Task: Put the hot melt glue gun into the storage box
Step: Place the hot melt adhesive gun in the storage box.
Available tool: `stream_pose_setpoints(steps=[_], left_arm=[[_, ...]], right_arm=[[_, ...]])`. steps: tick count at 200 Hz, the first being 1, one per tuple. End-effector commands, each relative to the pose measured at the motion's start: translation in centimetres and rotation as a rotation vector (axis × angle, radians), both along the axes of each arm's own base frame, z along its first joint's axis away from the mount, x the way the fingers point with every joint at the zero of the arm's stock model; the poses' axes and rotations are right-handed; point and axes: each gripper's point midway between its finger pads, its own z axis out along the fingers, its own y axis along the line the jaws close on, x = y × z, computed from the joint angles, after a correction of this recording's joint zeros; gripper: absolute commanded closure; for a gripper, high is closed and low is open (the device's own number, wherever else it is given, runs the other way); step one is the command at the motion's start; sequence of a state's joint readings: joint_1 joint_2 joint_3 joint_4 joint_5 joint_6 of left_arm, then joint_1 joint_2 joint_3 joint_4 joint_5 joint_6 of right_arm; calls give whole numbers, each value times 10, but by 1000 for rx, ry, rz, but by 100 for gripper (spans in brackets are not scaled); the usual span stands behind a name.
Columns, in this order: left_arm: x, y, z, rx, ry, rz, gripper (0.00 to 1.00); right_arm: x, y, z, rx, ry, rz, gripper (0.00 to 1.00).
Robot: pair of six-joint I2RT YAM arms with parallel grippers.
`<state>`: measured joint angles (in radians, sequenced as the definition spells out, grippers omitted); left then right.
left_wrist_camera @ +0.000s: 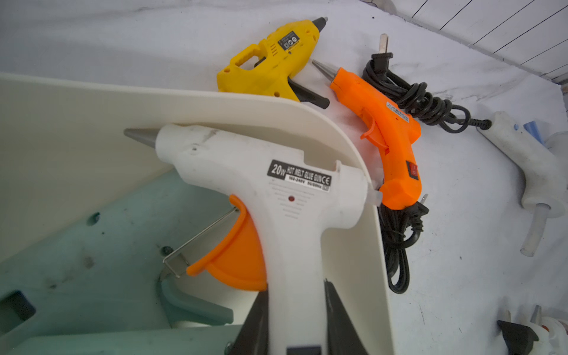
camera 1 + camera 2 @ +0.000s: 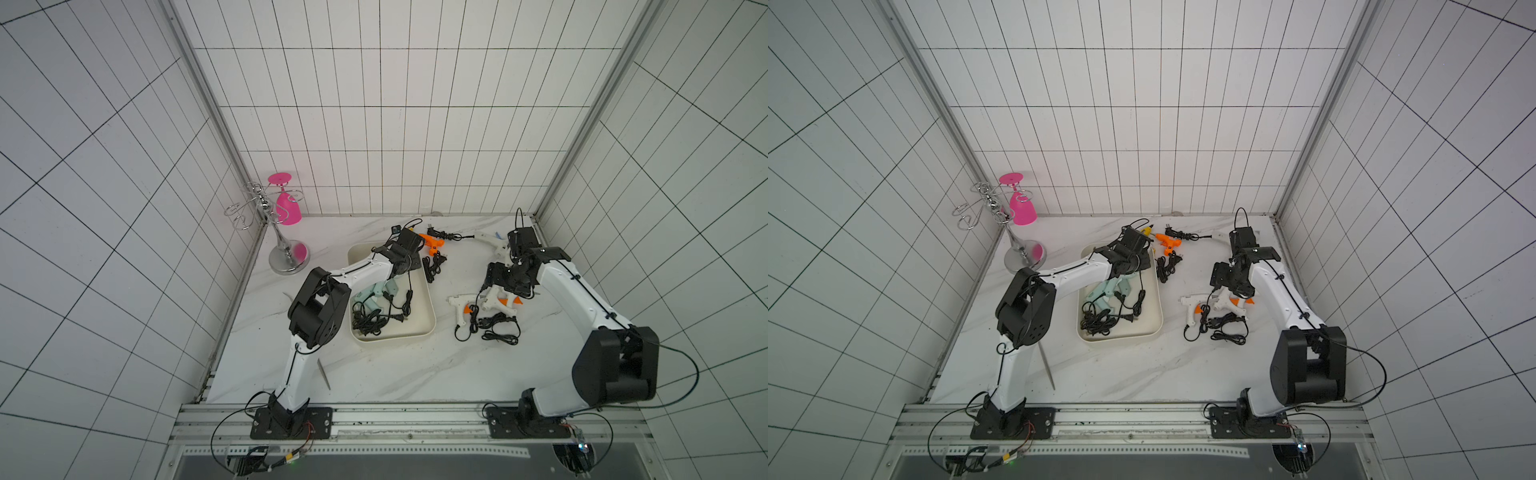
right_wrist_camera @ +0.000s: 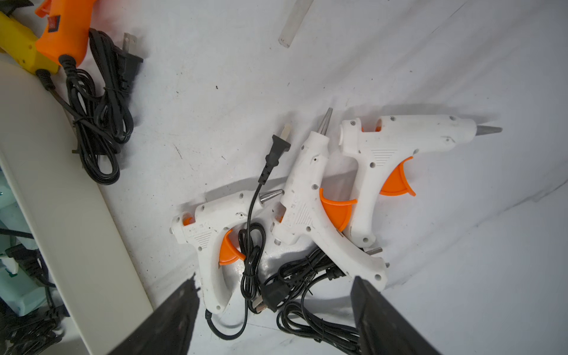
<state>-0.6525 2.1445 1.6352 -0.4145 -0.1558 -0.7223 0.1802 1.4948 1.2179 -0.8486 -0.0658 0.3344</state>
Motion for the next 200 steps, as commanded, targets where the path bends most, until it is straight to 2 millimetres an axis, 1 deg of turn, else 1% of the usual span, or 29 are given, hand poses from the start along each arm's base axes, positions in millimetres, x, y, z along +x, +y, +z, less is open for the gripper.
stream_pose_setpoints(steps=[1,6,18,43,52,64,78,101,120,137,166,186,200], left_arm=[[-42,29,-81,117,236,0,69],[-44,30,-81,121,236,1,68],[-46,32,-81,123,237,5,62],[-51,41,-86,151,242,25,45],[-52,42,-87,147,246,22,41],[-54,39,-87,136,247,13,38],[-53,34,-81,125,232,-7,36],[-52,27,-56,121,176,-44,33],[-54,26,-34,111,135,-65,33],[-59,27,-17,94,118,-74,33],[-71,30,3,64,112,-97,32],[-79,30,19,47,93,-121,31],[-84,29,32,43,67,-146,31]], right_arm=[[-7,-5,-9,-7,23,-26,19],[-7,-6,-10,-10,25,-29,19],[-8,-6,-14,-14,33,-29,19],[-10,-8,-20,-24,50,-35,19],[-10,-8,-21,-26,52,-35,19],[-10,-9,-22,-30,53,-37,19],[-11,-10,-22,-36,53,-39,19],[-13,-14,-22,-55,51,-42,19],[-12,-14,-20,-61,47,-37,18],[-11,-14,-18,-65,43,-29,18],[-9,-13,-13,-66,38,-18,19],[-12,-7,-13,-66,41,6,19],[-17,-1,-18,-83,53,27,19]])
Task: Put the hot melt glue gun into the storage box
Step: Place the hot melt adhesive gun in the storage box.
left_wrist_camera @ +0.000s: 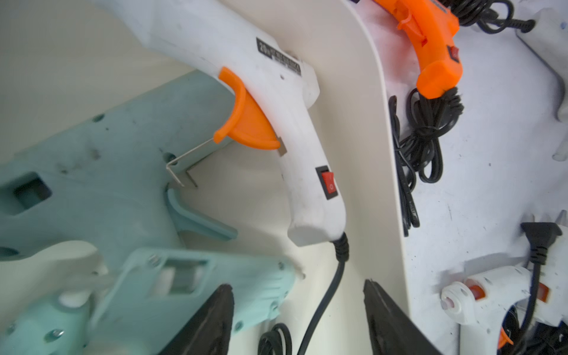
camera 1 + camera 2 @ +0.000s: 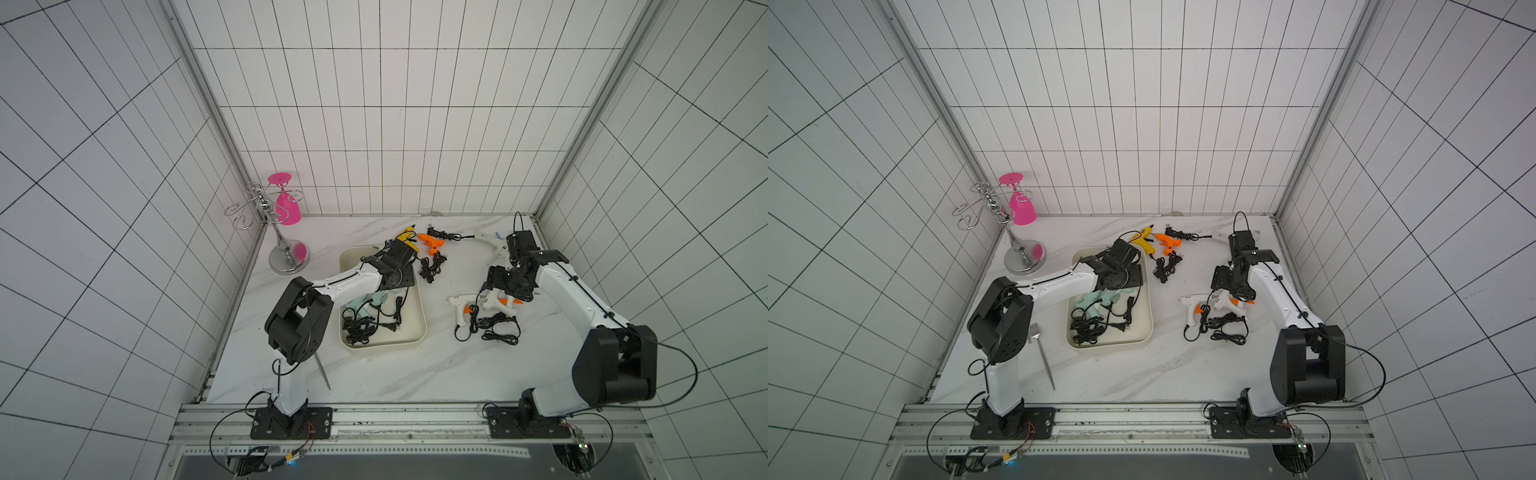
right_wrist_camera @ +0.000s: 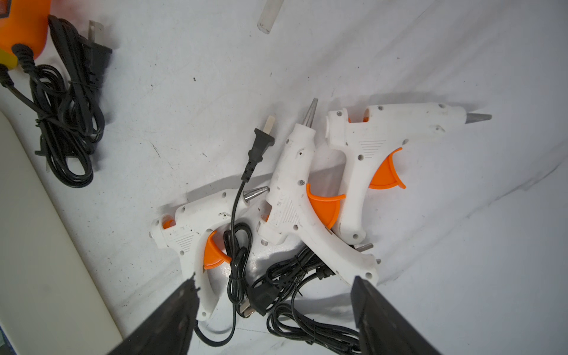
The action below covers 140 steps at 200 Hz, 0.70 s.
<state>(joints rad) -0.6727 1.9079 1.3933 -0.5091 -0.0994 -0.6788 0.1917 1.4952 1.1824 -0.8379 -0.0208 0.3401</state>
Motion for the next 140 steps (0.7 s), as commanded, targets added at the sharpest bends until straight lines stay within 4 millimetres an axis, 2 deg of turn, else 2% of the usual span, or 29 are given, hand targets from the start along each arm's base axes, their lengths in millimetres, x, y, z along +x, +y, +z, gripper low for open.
stream_pose_setpoints(steps=[1,50,74,85,97,112,140], left_arm=[[-13,-1,22,-10,-26,-60,31],[-29,-1,65,-23,-94,-159,30],[-30,10,103,-18,-195,-174,30],[-27,15,117,-17,-247,-175,26],[-20,24,122,-13,-293,-166,24],[-9,34,117,-41,-283,-147,24],[4,34,111,-79,-256,-183,24]], right_arm=[[-12,5,-7,-38,37,37,19],[-31,40,-18,-112,52,162,22],[-44,58,-30,-113,65,184,24],[-51,67,-38,-101,75,198,26],[-58,75,-48,-106,91,214,26],[-62,76,-59,-140,105,214,27],[-63,76,-74,-160,114,203,28]])
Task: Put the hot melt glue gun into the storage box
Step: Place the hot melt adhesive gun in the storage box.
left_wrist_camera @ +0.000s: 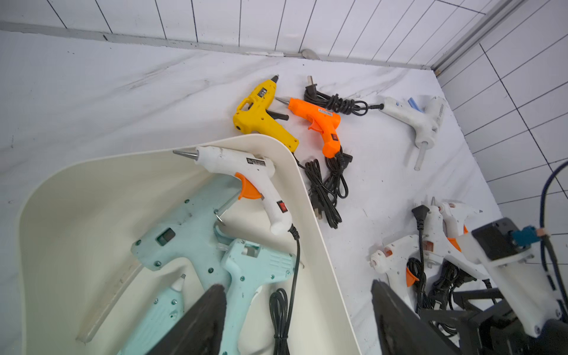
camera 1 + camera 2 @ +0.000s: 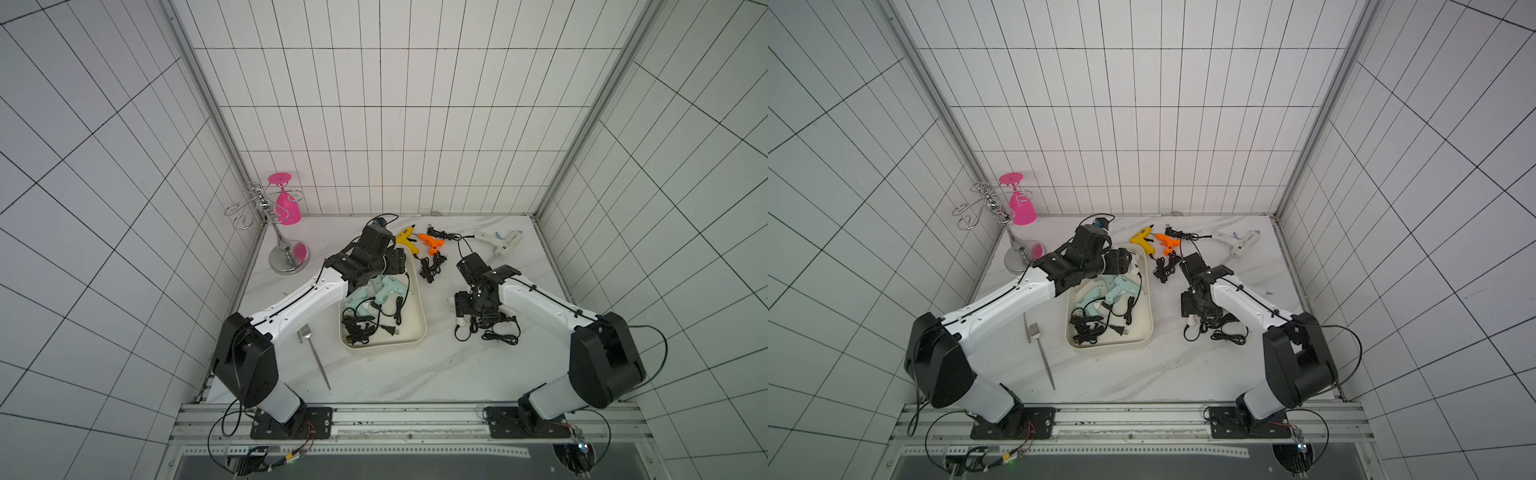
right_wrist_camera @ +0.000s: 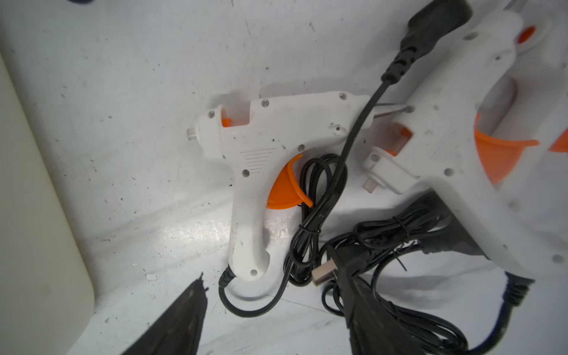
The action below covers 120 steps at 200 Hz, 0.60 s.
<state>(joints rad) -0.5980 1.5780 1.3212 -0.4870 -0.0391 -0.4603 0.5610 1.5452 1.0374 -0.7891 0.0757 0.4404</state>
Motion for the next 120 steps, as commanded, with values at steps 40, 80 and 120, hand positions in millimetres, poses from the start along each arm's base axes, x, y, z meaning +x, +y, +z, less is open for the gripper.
stream_pose_setpoints(steps=[40,80,120], left_arm=[[36,-12,-24,66,-53,-100,24],[63,-19,-58,132,3,-95,25],[90,-31,-63,70,-61,-97,25]], right_arm=[[3,2,-33,-17,6,-40,32],[8,19,-44,40,26,-27,43],[4,26,-60,48,82,-7,56]])
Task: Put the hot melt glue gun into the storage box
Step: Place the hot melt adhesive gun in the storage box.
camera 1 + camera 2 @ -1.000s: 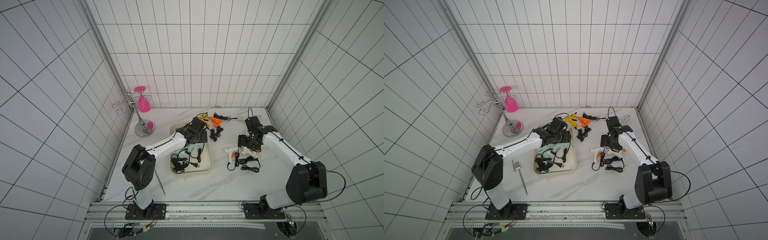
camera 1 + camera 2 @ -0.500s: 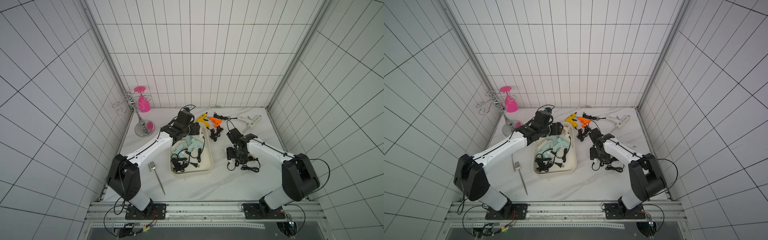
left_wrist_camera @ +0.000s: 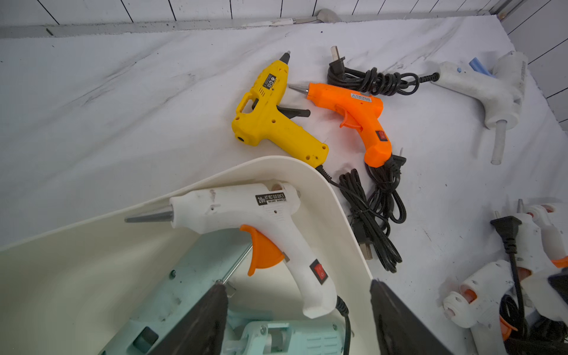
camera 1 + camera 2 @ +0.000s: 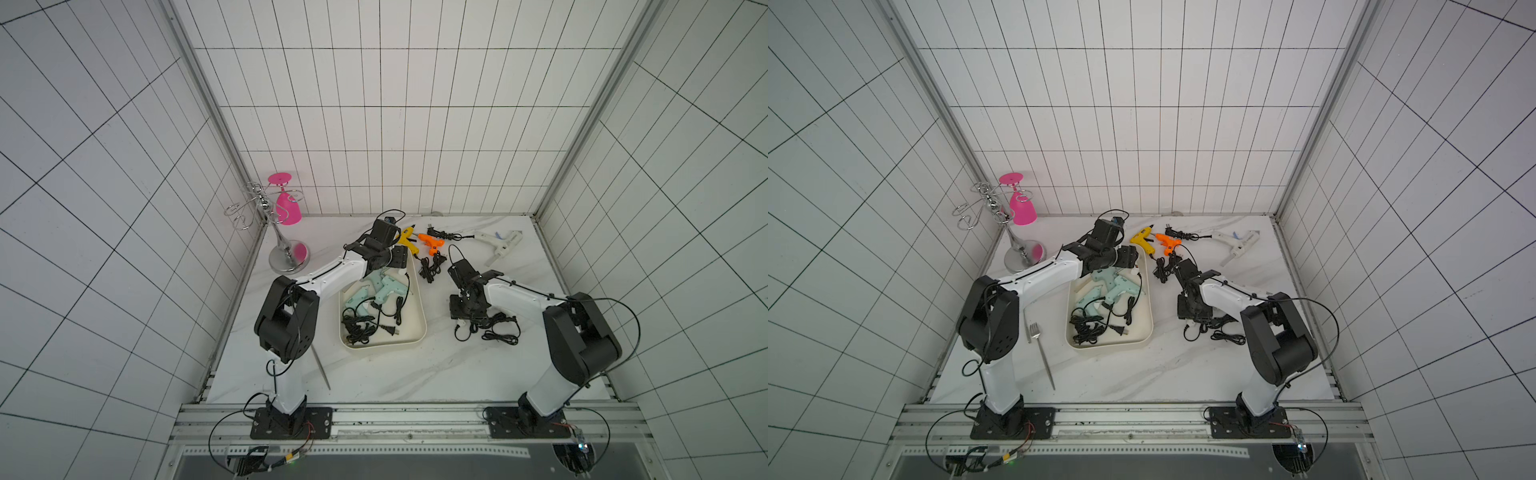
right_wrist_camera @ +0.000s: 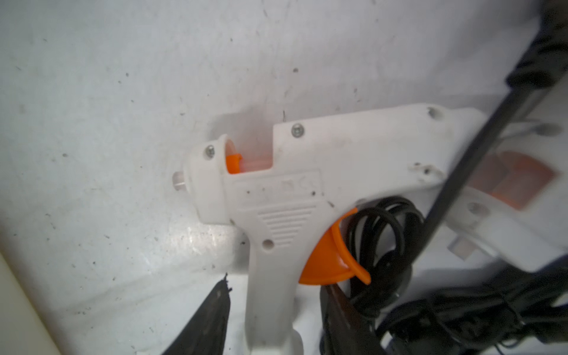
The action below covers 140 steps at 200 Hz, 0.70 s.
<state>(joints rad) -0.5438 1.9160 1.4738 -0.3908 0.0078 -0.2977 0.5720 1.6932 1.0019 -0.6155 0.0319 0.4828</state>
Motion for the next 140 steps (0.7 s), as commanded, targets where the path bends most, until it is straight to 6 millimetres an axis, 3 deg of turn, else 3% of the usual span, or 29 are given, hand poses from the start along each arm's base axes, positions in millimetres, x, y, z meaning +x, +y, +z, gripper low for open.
stream_pose_setpoints(steps=[1,40,91,140], left_arm=[[24,-10,16,-60,-90,-11,25],[46,-2,-5,-36,-70,36,25],[53,5,-37,-22,-14,58,25],[36,12,-57,-36,65,54,26]], right_arm=[[-8,5,-14,10,51,16,56],[-15,10,-25,18,107,30,68],[-13,16,-23,33,116,52,77],[-16,19,-20,45,137,75,84]])
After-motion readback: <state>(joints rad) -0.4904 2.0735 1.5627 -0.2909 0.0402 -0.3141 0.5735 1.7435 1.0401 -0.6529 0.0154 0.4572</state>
